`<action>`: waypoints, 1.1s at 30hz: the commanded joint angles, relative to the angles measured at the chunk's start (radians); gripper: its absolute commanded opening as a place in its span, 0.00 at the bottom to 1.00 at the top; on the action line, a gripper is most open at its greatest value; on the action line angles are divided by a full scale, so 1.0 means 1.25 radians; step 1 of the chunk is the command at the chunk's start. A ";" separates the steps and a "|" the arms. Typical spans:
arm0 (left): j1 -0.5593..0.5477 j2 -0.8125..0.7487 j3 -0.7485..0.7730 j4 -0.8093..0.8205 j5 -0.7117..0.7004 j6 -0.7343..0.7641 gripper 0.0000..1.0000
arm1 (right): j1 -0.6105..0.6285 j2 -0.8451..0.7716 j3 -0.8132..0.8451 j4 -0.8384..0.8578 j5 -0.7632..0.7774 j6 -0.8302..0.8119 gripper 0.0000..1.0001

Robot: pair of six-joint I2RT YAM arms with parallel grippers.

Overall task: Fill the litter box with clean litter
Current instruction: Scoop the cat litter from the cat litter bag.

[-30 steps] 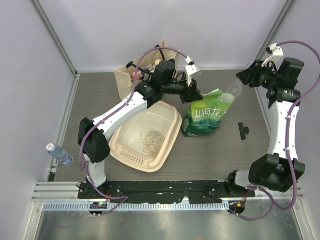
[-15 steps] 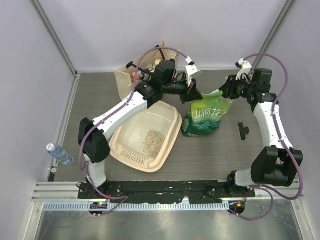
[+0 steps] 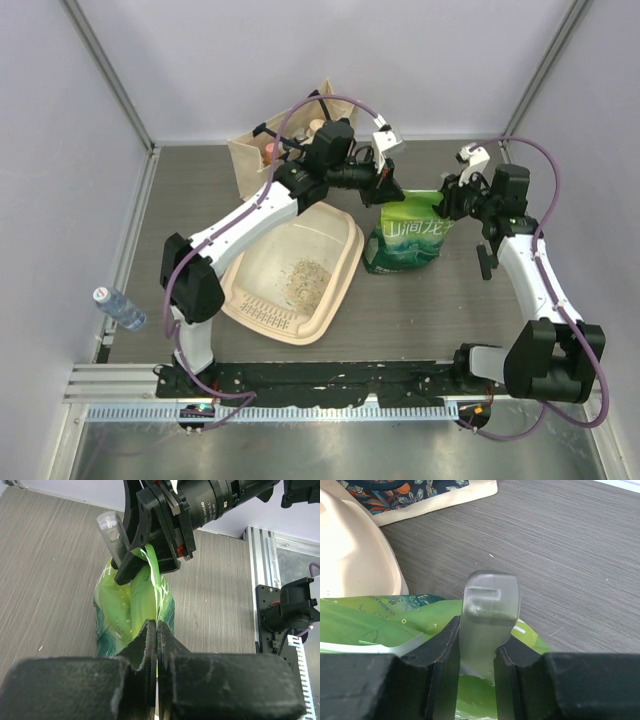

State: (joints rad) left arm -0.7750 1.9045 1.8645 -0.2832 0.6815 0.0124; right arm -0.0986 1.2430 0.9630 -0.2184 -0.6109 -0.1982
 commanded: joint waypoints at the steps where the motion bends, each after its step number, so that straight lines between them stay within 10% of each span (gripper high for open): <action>1: -0.002 -0.009 0.042 0.018 0.019 0.006 0.00 | 0.006 0.023 -0.066 -0.050 0.087 -0.032 0.01; 18: 0.000 -0.008 0.047 0.022 0.014 0.008 0.00 | 0.009 0.142 -0.098 -0.047 -0.023 0.330 0.01; 33: 0.000 -0.012 0.047 0.012 0.003 0.020 0.00 | -0.197 0.239 -0.096 0.236 -0.276 0.776 0.01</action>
State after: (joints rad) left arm -0.7765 1.9312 1.8645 -0.3183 0.6399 0.0349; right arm -0.2852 1.5169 0.8520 0.0425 -0.9421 0.6243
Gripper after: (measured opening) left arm 0.014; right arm 0.328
